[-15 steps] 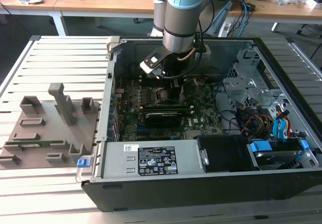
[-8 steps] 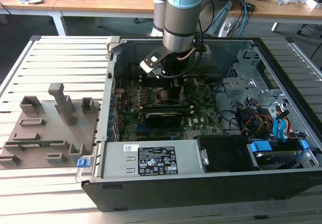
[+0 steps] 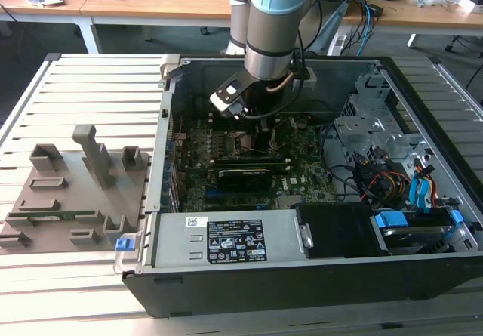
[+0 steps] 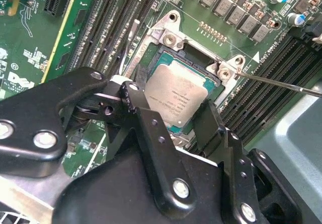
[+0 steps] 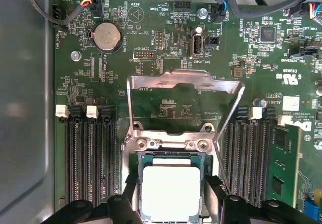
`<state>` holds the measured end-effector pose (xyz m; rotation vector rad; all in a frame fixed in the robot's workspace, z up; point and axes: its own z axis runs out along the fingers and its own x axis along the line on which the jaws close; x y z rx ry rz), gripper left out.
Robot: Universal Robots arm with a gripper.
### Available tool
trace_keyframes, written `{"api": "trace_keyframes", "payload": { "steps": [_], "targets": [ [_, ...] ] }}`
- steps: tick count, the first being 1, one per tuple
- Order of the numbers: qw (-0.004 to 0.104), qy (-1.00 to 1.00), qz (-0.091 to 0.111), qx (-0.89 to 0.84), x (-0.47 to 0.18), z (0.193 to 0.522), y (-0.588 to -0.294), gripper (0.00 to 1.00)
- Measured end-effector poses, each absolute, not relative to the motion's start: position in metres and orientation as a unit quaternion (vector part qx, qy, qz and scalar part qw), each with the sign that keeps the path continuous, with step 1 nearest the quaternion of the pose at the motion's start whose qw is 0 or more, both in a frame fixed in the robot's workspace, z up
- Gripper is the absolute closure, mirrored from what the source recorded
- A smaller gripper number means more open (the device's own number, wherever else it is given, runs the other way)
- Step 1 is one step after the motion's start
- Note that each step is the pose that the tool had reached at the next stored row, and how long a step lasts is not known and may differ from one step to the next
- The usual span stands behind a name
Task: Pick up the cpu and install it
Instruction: 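Place the cpu into insertion slot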
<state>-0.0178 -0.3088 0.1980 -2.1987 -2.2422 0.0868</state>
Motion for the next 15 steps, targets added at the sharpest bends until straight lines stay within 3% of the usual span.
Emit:
{"api": "trace_keyframes", "payload": {
  "steps": [7, 9, 11, 12, 13, 15],
  "targets": [
    [0.0, -0.714, 0.028, -0.7, -0.018, 0.219, -0.309, 0.38],
    [0.0, -0.714, 0.027, -0.7, -0.018, 0.228, -0.309, 0.58],
    [0.0, -0.714, 0.028, -0.7, -0.018, 0.239, -0.309, 0.71],
    [0.0, -0.714, 0.028, -0.7, -0.018, 0.247, -0.308, 0.83],
    [0.0, -0.714, 0.028, -0.7, -0.018, 0.255, -0.308, 0.89],
    [0.0, -0.714, 0.028, -0.7, -0.018, 0.268, -0.308, 0.89]
  ]
}}
